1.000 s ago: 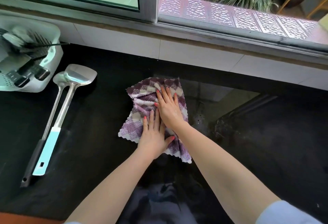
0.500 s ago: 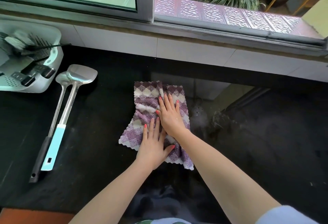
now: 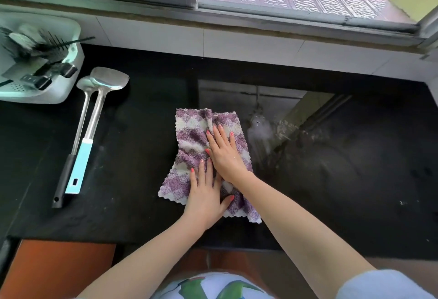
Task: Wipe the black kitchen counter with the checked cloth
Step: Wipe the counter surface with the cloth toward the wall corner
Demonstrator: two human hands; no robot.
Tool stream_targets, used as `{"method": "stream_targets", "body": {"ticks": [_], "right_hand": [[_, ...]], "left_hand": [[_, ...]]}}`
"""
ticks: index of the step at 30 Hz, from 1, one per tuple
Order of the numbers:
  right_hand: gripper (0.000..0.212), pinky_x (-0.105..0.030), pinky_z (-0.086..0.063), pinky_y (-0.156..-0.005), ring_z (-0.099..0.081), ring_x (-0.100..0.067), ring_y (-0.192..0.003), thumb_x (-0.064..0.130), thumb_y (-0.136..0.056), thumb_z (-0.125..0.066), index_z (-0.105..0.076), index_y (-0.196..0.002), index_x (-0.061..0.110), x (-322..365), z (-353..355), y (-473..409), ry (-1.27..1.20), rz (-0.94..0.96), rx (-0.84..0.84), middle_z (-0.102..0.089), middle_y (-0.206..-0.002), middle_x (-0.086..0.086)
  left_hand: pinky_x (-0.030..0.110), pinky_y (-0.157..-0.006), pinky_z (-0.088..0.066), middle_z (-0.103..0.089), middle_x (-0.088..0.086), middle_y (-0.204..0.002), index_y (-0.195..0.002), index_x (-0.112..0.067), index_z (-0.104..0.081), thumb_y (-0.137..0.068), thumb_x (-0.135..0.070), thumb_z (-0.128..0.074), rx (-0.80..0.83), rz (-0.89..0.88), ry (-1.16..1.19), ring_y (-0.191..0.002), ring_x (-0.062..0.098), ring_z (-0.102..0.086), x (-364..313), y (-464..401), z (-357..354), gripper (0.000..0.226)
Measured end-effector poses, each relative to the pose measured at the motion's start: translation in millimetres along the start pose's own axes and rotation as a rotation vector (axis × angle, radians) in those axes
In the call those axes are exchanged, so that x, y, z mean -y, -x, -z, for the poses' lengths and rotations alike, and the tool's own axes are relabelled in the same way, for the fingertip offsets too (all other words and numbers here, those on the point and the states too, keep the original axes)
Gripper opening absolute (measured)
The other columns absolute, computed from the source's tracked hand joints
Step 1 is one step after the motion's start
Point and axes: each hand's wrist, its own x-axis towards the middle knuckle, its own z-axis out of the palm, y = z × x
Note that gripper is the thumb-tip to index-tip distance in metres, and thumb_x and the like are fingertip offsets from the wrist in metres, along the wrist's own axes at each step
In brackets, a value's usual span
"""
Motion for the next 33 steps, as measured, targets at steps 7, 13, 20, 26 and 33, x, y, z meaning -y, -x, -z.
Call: {"method": "stream_targets", "body": {"ticks": [7,13,20,26,33], "right_hand": [[0.053,-0.043,0.01,-0.12,0.01,-0.026,-0.15,0.019,-0.106,-0.026,-0.007,-0.153,0.009,-13,-9,30,-0.011,0.078,-0.026,0.002,-0.162,-0.011],[0.05,-0.041,0.009,-0.121,0.009,-0.023,-0.15,0.021,-0.106,-0.022,-0.009,-0.154,0.01,-24,-1,30,-0.045,0.065,-0.025,0.002,-0.163,-0.008],[0.05,-0.041,0.01,-0.12,0.012,-0.022,-0.15,0.021,-0.107,-0.022,-0.006,-0.154,0.011,-41,8,8,-0.042,0.017,-0.026,0.005,-0.163,-0.007],[0.05,-0.044,0.008,-0.121,0.012,-0.024,-0.15,0.022,-0.107,-0.02,-0.007,-0.154,0.01,-56,20,-21,-0.033,-0.016,-0.017,0.004,-0.163,-0.008],[0.051,-0.045,0.008,-0.121,0.011,-0.025,-0.15,0.023,-0.107,-0.019,-0.005,-0.154,0.01,-76,37,-60,-0.018,-0.06,-0.015,0.003,-0.163,-0.01]], "left_hand": [[0.06,-0.115,-0.008,0.007,0.032,-0.155,-0.151,0.0,-0.004,-0.096,-0.06,-0.023,0.018,-0.012,-0.05,-0.144,0.046,0.006,-31,15,1,0.083],[0.061,-0.113,-0.015,0.002,0.034,-0.154,-0.15,0.002,-0.008,-0.095,-0.063,-0.021,-0.013,0.0,-0.06,-0.144,0.047,-0.001,-44,2,-2,0.086],[0.058,-0.116,-0.005,0.016,0.03,-0.154,-0.151,-0.004,0.006,-0.093,-0.066,-0.017,0.005,-0.019,-0.07,-0.145,0.043,0.011,-40,-27,4,0.088],[0.056,-0.117,0.0,0.02,0.025,-0.155,-0.151,-0.008,0.01,-0.092,-0.067,-0.018,0.061,-0.018,-0.068,-0.145,0.039,0.016,-34,-62,20,0.088],[0.056,-0.118,0.002,0.022,0.024,-0.155,-0.15,-0.009,0.015,-0.092,-0.066,-0.019,0.146,-0.028,-0.078,-0.144,0.039,0.021,-26,-108,46,0.088]]}}
